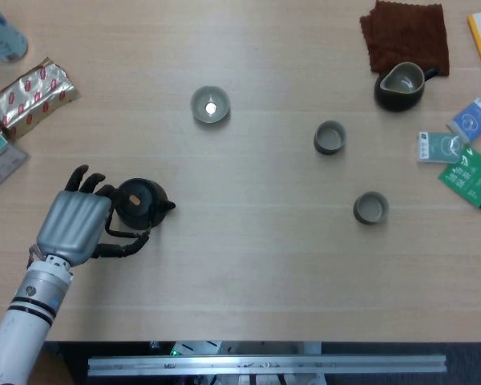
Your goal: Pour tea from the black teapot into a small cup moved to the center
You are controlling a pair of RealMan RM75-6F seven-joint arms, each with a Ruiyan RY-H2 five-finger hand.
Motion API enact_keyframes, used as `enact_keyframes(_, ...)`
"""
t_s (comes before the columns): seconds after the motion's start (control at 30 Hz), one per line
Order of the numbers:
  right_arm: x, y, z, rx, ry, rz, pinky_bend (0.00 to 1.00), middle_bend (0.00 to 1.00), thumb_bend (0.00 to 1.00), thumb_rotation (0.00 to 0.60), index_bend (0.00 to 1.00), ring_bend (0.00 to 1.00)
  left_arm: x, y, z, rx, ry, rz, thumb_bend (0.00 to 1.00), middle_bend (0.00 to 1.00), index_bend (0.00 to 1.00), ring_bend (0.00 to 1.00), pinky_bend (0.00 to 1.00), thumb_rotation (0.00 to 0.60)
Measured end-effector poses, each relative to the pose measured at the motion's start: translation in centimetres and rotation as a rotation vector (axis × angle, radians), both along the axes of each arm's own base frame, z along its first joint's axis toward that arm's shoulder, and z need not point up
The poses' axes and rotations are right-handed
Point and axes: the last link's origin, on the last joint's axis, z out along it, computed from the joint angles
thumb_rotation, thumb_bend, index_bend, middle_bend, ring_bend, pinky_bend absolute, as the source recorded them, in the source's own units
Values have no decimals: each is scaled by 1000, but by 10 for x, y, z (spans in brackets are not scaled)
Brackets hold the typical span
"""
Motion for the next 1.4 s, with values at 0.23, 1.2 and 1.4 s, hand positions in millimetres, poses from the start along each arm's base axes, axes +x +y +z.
enact_keyframes(0.23,0,-2,-1,7,4,-5,233,324,122,600,335,200,-2,-5,-6,-11,1,11,171,323,321,192,1,192)
enact_keyframes(1.2,-5,-2,1,10,2,-12,233,325,122,600,335,200,2,-15,-21,-24,-26,17,171,387,336,310,0,194)
enact_keyframes(1.4,-9,-1,2,11,0,-18,233,325,122,600,335,200,4,-15,-26,-32,-21,15,171,387,338,310,0,194)
